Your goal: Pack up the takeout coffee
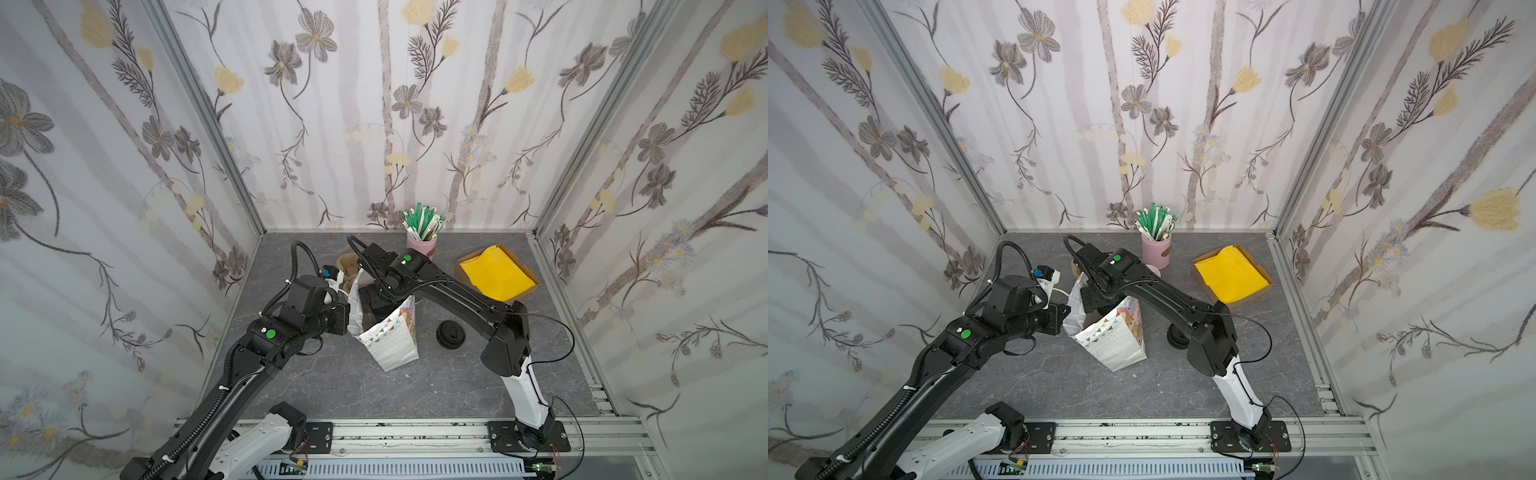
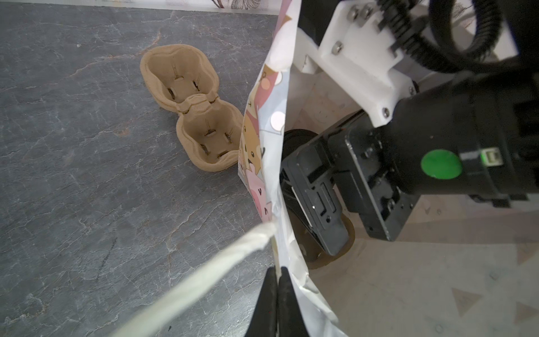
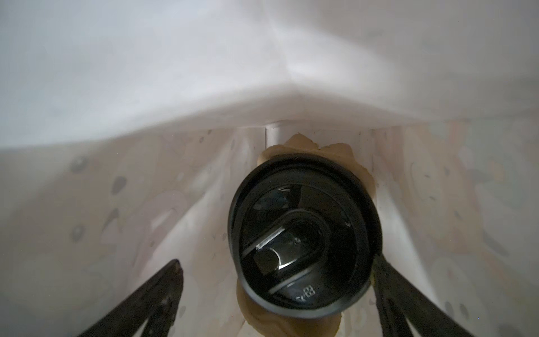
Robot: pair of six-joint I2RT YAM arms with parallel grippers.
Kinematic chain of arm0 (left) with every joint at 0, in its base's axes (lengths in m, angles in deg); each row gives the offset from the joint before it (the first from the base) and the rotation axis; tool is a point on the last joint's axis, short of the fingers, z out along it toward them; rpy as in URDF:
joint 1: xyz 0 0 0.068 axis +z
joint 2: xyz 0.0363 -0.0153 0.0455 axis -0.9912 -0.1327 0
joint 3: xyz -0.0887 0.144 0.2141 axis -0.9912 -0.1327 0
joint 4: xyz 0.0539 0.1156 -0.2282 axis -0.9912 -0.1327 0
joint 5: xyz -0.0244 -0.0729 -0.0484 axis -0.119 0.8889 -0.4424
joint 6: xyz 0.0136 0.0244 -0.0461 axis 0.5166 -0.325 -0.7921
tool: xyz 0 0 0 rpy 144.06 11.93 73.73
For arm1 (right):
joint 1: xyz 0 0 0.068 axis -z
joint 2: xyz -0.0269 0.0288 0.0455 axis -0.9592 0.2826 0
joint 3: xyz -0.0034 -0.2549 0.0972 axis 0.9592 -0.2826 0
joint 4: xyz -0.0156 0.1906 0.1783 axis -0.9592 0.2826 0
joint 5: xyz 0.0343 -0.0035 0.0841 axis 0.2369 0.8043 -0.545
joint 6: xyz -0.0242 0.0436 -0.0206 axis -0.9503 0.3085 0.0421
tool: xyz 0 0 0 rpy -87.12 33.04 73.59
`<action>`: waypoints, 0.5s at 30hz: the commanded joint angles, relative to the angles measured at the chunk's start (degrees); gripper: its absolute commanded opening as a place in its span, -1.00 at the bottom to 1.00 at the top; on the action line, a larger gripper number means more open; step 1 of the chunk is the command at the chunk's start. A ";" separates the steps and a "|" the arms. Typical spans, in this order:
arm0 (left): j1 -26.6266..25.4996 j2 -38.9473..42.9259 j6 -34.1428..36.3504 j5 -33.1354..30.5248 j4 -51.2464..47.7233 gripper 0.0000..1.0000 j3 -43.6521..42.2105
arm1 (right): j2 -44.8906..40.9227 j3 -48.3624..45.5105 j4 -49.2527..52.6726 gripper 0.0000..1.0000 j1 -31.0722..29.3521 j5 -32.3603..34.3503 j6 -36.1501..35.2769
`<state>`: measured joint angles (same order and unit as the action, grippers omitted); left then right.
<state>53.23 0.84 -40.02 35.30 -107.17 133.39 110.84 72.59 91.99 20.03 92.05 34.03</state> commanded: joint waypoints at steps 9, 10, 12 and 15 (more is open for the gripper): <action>0.05 -1.14 0.62 -0.92 -1.31 -1.00 2.47 | -0.95 0.46 -1.57 0.99 -0.84 6.13 3.06; 0.05 -1.25 0.46 -0.79 -1.29 -1.00 2.57 | -0.99 0.46 -1.76 0.99 -1.00 6.31 3.04; 0.05 -1.41 0.28 -0.94 -1.29 -1.00 2.78 | -1.30 0.46 -2.66 0.98 -1.34 6.32 2.45; 0.05 -1.67 -0.08 -1.27 -1.34 -1.00 3.09 | -1.87 0.46 -3.57 0.96 -1.70 6.06 2.26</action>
<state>53.23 -0.63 -39.98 35.06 -107.89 135.77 110.06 72.63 91.27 18.67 96.40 35.95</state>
